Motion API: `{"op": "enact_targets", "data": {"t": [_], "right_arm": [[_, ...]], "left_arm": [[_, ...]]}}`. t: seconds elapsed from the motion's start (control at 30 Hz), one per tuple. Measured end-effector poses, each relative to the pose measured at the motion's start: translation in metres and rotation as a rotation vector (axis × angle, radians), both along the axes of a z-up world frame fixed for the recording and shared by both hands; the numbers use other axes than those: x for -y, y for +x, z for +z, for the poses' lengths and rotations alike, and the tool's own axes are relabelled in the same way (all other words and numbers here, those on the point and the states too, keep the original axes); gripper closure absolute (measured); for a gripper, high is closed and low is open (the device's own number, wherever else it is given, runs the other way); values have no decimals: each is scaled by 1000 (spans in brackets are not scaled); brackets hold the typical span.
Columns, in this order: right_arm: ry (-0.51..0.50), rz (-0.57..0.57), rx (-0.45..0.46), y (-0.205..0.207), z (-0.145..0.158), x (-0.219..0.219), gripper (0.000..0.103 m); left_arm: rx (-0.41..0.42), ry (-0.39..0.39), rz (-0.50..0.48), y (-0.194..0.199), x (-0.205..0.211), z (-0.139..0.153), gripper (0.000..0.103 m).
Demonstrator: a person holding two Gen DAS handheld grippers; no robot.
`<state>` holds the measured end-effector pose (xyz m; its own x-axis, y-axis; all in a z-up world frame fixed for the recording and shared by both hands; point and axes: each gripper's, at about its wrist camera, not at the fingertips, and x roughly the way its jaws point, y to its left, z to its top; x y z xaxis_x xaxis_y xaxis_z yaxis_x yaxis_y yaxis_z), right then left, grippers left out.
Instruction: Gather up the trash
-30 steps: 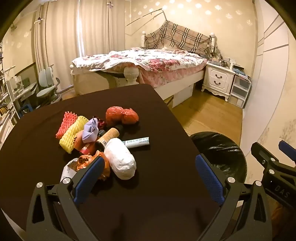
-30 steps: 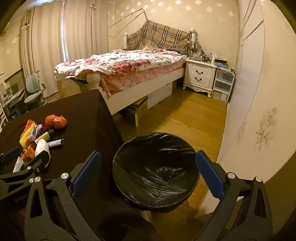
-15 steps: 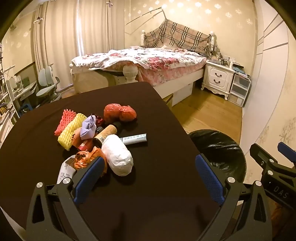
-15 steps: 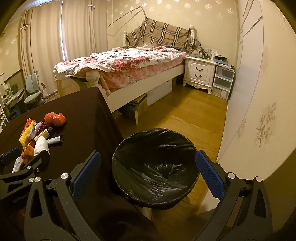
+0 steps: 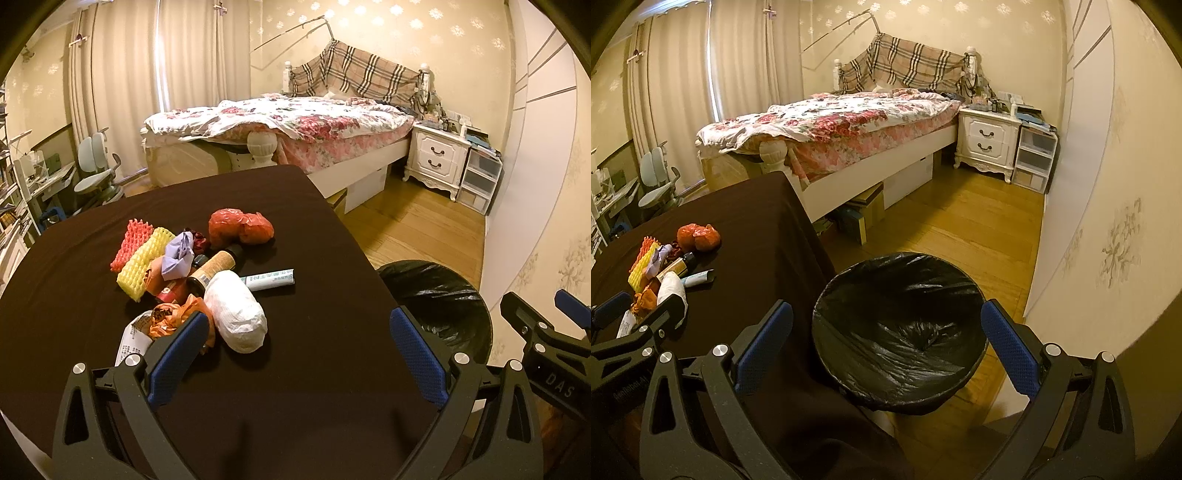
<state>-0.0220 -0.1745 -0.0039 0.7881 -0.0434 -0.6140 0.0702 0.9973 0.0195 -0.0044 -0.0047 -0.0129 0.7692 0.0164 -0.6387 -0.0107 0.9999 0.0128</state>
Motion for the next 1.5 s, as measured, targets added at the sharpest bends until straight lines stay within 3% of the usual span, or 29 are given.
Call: {"op": "enact_targets", "data": {"t": [1.5], "right_arm": [[12,-2,-13,1,-3,3,3]], "left_arm": [[-7,0,-3,2,-1,-3,5]]}}
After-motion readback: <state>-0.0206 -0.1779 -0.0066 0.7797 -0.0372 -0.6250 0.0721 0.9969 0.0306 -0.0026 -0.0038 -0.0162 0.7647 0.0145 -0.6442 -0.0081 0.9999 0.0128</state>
